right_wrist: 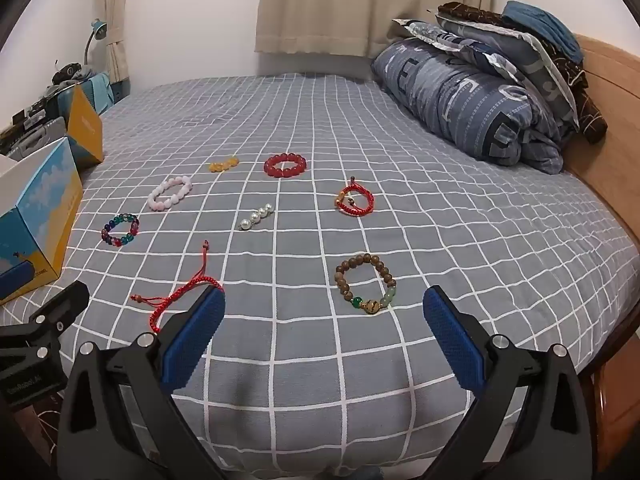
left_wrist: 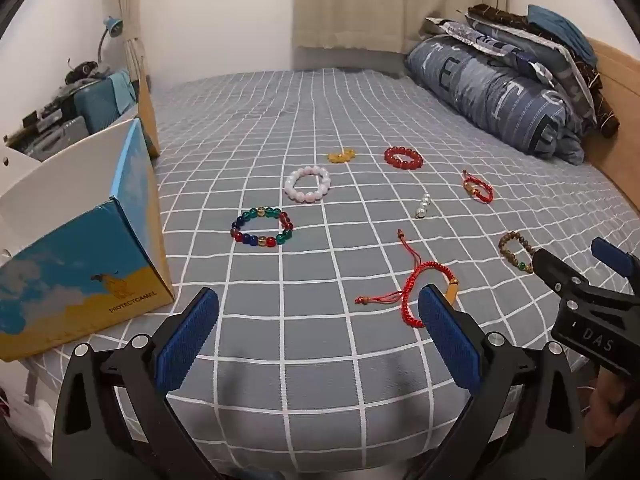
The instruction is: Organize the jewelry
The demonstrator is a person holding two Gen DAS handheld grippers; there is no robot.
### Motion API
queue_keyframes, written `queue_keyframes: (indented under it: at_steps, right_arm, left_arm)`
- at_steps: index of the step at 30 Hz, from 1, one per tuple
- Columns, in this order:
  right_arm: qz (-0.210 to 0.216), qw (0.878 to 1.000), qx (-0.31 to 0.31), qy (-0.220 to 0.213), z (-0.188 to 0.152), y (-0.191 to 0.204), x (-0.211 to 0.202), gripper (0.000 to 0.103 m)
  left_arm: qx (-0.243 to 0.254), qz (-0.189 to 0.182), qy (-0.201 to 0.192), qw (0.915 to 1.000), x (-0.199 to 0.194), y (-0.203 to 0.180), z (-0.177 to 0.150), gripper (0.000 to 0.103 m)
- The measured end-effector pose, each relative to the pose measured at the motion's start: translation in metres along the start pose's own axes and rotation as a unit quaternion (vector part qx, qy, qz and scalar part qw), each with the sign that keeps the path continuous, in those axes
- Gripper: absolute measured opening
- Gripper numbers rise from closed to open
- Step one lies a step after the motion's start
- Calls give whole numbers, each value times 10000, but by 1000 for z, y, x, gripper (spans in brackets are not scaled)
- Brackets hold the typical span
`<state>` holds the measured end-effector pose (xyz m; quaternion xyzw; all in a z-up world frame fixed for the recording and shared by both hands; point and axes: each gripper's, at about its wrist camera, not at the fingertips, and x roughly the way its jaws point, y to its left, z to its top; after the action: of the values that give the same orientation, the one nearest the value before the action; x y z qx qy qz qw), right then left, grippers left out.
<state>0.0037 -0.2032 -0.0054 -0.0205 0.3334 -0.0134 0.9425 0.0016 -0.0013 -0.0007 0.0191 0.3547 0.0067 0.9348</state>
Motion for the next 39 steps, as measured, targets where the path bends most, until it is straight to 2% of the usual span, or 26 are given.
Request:
queue_keyframes:
  at_steps: [10,11,39]
  right_arm:
    - [94,9999,-42,-104,1,2,-6,95]
    - [95,9999,-47,-109,1,2,-6,95]
    - [65,9999,-57,-54,-1,4,-1,95]
  left_arm:
    - [-36,-59,-91,9999,4,-11,1,97]
    - [-112,-114,-150,9998,-1,-2,0,97]
    - [-100,-68,-148,9998,2,-2,-1,97]
